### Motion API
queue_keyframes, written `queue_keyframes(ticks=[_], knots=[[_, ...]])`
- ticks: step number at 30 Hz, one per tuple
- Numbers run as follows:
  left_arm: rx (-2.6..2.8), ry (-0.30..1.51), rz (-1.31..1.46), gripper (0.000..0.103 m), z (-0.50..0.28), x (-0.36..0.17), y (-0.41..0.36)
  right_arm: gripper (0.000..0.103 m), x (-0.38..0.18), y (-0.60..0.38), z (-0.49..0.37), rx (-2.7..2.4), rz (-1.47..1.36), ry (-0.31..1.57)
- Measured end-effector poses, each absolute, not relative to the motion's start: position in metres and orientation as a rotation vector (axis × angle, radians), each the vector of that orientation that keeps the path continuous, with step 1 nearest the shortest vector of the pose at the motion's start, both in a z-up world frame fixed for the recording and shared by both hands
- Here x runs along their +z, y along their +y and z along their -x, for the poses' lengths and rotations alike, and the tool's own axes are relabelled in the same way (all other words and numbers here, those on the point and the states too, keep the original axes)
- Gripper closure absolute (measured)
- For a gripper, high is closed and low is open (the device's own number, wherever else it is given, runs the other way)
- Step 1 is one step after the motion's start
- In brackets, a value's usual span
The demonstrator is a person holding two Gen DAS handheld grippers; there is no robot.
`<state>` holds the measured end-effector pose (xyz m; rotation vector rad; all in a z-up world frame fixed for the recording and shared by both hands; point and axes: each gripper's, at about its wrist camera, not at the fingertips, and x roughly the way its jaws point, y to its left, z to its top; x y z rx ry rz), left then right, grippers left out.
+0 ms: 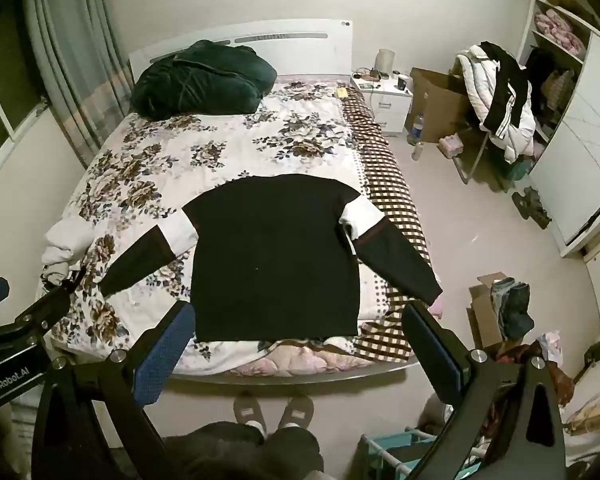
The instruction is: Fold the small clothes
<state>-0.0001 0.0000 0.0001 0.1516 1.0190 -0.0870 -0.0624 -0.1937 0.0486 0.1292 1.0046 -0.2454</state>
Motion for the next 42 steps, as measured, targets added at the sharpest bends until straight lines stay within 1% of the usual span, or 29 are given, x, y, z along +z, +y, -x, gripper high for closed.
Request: queue_keyframes(ticks=[42], knots=[[-0.104, 1.015, -0.133, 0.000, -0.012, 0.008, -0.008, 0.000, 0.057, -0.183, 0.059, -0.245, -0.114, 1.000]])
